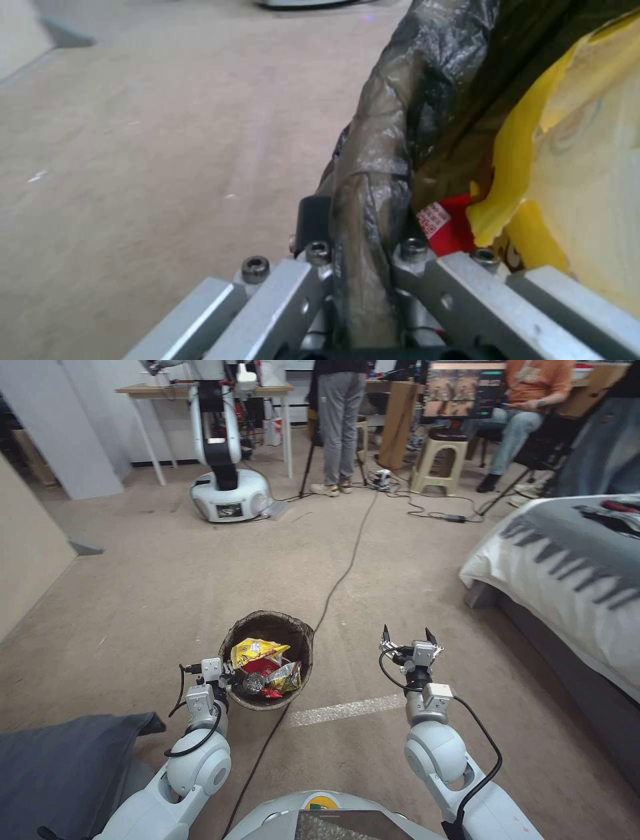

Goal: Pick up the trash bin, then pick up the garbage from the floor and place it into the trash bin.

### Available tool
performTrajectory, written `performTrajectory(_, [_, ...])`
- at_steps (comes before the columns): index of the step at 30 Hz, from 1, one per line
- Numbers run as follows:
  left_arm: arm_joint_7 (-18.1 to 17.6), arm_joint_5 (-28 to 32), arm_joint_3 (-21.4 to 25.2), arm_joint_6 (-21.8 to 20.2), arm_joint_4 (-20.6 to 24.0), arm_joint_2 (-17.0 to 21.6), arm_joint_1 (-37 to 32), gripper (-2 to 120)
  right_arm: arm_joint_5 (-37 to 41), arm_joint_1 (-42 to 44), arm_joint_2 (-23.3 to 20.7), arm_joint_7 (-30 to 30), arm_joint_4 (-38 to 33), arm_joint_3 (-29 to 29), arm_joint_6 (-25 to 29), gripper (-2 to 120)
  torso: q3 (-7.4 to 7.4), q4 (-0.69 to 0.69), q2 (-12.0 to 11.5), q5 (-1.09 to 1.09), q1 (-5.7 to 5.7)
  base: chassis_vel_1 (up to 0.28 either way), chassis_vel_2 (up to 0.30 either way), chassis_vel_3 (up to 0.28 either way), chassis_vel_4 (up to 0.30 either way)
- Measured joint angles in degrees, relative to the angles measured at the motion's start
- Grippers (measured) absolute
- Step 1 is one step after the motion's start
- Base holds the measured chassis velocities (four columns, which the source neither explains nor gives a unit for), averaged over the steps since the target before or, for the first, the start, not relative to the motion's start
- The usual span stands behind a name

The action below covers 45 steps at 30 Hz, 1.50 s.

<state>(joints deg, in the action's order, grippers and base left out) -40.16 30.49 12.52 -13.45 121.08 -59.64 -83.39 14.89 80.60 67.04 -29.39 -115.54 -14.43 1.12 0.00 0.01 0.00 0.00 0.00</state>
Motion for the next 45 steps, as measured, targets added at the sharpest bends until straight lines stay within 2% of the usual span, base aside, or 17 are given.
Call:
performTrajectory(10, [0.39,-0.04,-0.33,-0.6,0.16,0.39,0.73,0,-0.2,0.06,0.56,-0.24,0.29,0.12,-0.01,100,0.0,0.01,0.0,-0.01,0.0,0.085,0.071,0.078,0.07])
performTrajectory(13, [0.61,1.28,-0.57,-1.73,0.96,1.3,1.83,0,-0.21,0.1,0.86,-0.5,0.3,0.09,-0.03,100,0.0,-0.03,0.0,-0.01,0.0,0.0,0.0,0.0,0.0])
performTrajectory(19, [0.97,4.11,-1.02,-3.44,2.22,3.1,3.39,0,-0.27,0.07,1.28,-0.65,0.3,0.02,-0.16,100,0.0,-0.02,0.0,-0.01,0.0,0.0,0.0,0.0,0.0])
performTrajectory(20, [0.89,6.58,-1.38,-4.71,3.05,4.17,4.42,0,-0.38,0.03,1.4,-0.68,0.3,0.02,-0.2,100,0.0,-0.01,0.0,0.0,0.0,0.0,0.0,0.0,0.0])
performTrajectory(22, [-0.94,17.14,-2.33,-9.53,6.7,7.78,8.57,0,-0.62,-0.12,2.1,-0.9,0.3,0.01,-0.35,100,0.0,-0.02,0.0,0.0,0.0,0.0,0.0,0.0,0.0])
performTrajectory(23, [-0.94,17.14,-2.33,-9.53,6.7,7.78,8.57,0,-0.62,-0.12,2.1,-0.9,0.3,0.01,-0.35,100,0.0,-0.02,0.0,0.0,0.0,0.0,0.0,0.0,0.0])
performTrajectory(25, [-2.16,23.89,-2.45,-12.22,8.95,9.43,9.95,0,-0.66,-0.31,2.25,-1.01,0.3,0.14,-0.44,100,0.0,-0.03,0.0,0.0,0.0,0.0,0.0,0.0,0.0])
performTrajectory(27, [-2.72,26.03,-2.43,-13.05,9.58,9.82,10.2,0,-0.66,-0.47,2.25,-1.05,0.33,0.3,-0.46,100,0.0,-0.02,0.0,0.0,0.0,0.0,0.0,0.0,0.0])
performTrajectory(29, [-4.05,32.07,-2.24,-15.02,11.34,10.93,10.52,0,-0.65,-1.02,2.22,-1.15,0.72,0.86,-0.5,100,0.0,-0.01,0.0,-0.01,0.0,0.0,0.0,0.0,0.0])
performTrajectory(30, [-4.05,32.07,-2.24,-15.02,11.34,10.93,10.52,0,-0.65,-1.02,2.22,-1.15,0.72,0.86,-0.5,100,0.0,-0.01,0.0,-0.01,0.0,0.0,0.0,0.0,0.0])
performTrajectory(32, [-5.07,37.17,-2.16,-16.44,12.49,12.0,10.74,0,-0.59,-1.56,2.19,-1.27,1.14,1.5,-0.55,100,0.0,0.0,0.0,-0.01,0.0,0.0,0.0,0.0,0.0])
performTrajectory(34, [-5.25,38.15,-2.18,-16.67,12.62,12.27,10.87,0,-0.56,-1.72,2.2,-1.31,1.23,1.66,-0.58,100,0.0,0.0,0.0,-0.01,0.0,0.0,0.0,0.0,0.0])
performTrajectory(36, [-6.21,41.68,-2.68,-17.54,12.76,13.13,12.05,0,-0.49,-2.04,2.33,-1.46,1.38,1.88,-0.7,100,0.0,0.0,0.0,0.0,0.0,0.0,0.0,0.0,0.0])
performTrajectory(45, [-7.19,45.86,-6.09,-18.67,10.56,13.98,16.52,0,-0.48,-2.45,2.85,-1.72,1.44,2.05,-0.95,100,0.0,-0.01,0.0,-0.01,0.0,0.0,0.0,0.0,0.0])
